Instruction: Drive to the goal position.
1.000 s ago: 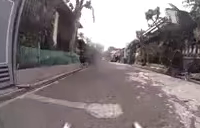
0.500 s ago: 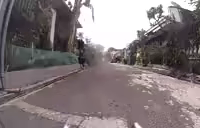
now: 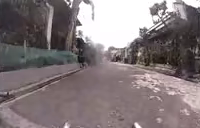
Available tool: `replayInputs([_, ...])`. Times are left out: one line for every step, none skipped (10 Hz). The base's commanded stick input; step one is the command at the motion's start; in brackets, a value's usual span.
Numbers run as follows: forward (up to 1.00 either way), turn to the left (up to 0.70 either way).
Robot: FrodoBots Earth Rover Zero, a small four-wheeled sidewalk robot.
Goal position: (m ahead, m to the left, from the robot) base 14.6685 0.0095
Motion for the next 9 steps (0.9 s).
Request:
replayInputs([0.7,0.0])
replayInputs([0.7,0.0])
replayInputs([0.7,0.0])
replayInputs([0.7,0.0])
replayInputs([0.7,0.0])
replayInputs([0.7,0.0])
replayInputs([0.7,0.0])
replayInputs([0.7,0.0])
replayInputs([0.7,0.0])
